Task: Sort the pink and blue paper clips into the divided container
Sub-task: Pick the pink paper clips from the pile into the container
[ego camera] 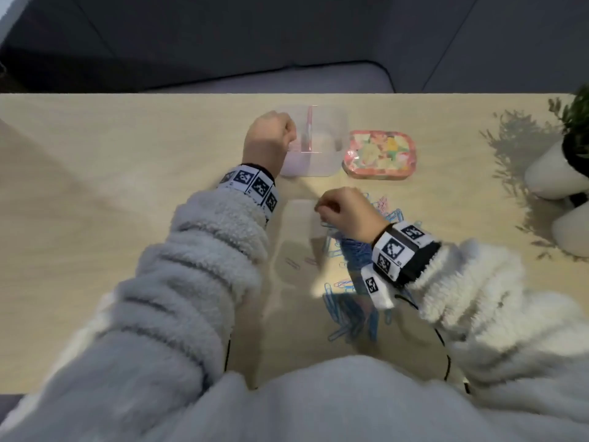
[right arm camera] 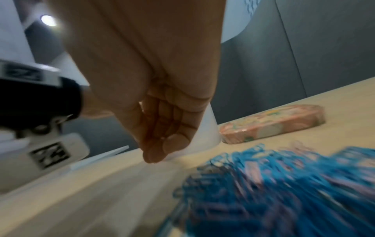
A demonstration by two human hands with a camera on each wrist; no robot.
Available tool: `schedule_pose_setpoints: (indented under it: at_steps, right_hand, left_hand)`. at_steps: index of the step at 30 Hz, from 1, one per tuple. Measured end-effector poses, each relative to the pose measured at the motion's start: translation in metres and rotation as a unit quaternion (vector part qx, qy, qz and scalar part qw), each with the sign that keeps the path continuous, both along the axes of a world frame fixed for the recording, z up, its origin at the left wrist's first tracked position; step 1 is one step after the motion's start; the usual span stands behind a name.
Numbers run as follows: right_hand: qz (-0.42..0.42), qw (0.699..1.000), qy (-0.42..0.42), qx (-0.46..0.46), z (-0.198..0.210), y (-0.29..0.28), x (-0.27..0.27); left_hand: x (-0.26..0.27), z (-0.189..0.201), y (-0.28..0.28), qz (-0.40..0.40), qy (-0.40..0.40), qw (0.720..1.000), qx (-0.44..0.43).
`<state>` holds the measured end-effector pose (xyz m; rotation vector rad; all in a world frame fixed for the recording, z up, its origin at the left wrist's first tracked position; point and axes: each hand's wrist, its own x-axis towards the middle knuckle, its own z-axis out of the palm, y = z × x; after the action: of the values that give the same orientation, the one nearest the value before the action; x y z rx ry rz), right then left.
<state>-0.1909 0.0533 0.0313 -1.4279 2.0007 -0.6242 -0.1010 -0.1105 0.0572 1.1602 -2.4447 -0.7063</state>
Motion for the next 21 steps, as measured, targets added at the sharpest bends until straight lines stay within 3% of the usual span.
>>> schedule_pose_setpoints:
  at_steps: [4, 8, 12, 14, 17, 19, 21]
  right_hand:
    - [0.017, 0.999, 0.028, 0.04, -0.021, 0.037, 0.004]
    - [-0.008, 0.995, 0.093, 0.038, -0.025, 0.052, -0.007]
    - [0.023, 0.982, 0.177, 0.054, -0.035, 0.062, -0.019]
    - [0.036, 0.986, 0.152, 0.06, -0.042, 0.068, -0.018]
    - [0.069, 0.993, 0.087, 0.029, -0.048, 0.079, -0.011]
    - [0.023, 0.998, 0.058, -0.012, -0.045, 0.083, -0.017]
    - [-0.079, 0.995, 0.056, -0.04, -0.04, 0.082, -0.036]
  left_hand:
    - [-0.009, -0.008, -0.01, -0.059, -0.122, 0.991, 0.001]
    - [0.002, -0.022, -0.001, -0.111, -0.081, 0.986, -0.099]
    - [0.015, -0.029, 0.023, -0.113, 0.04, 0.979, -0.162]
    - [0.021, -0.044, 0.05, -0.16, 0.024, 0.973, -0.166]
    - [0.024, -0.067, 0.087, -0.241, -0.05, 0.966, -0.073]
    - [0.022, -0.079, 0.103, -0.272, -0.081, 0.958, -0.051]
    - [0.019, -0.088, 0.114, -0.289, -0.094, 0.95, -0.065]
